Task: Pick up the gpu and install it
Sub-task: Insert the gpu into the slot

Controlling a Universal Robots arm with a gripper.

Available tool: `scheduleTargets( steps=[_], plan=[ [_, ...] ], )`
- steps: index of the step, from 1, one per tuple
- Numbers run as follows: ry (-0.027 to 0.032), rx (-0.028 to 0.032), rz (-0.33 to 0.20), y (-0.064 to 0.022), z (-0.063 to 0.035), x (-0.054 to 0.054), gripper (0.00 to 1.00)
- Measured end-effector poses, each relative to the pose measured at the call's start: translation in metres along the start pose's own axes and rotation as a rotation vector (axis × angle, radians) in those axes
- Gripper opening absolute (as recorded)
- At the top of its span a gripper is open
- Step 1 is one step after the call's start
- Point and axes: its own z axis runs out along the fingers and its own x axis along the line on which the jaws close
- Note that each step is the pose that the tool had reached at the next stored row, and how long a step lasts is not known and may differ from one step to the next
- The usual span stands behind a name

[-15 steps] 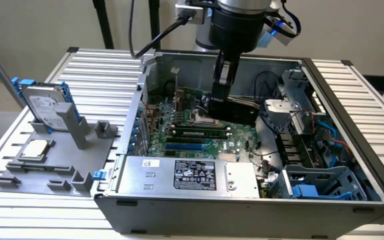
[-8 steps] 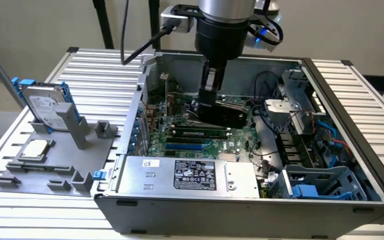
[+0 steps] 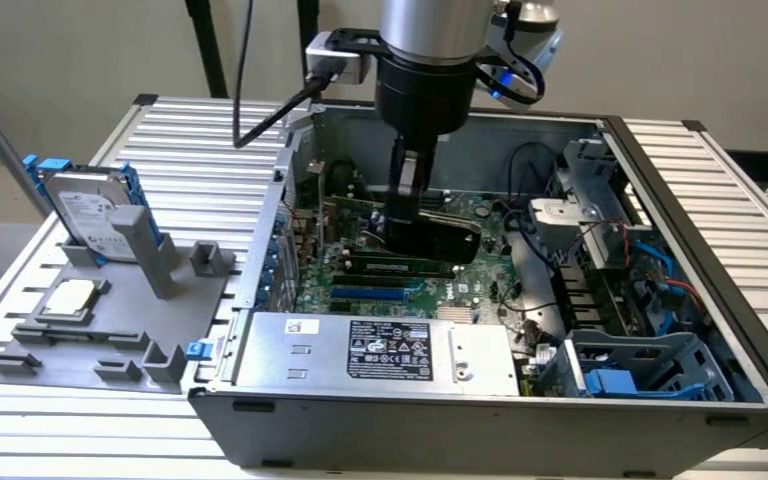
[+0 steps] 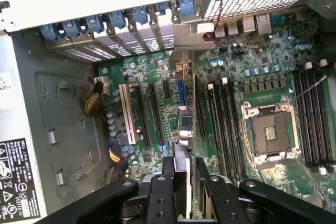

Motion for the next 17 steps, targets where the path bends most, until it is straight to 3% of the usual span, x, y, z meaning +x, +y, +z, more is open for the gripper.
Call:
scheduleTargets(
  steps=[6,12,17],
  plan=[
    [-0.0016,0.0018,-0.076,0.0024,0.0101,0.0,0.27],
    [-0.015,0.0023,-0.102,0.0133,0.0201,0.002,0.27],
    [-0.032,0.0057,-0.107,0.0245,0.0266,0.006,0.27]
  ],
)
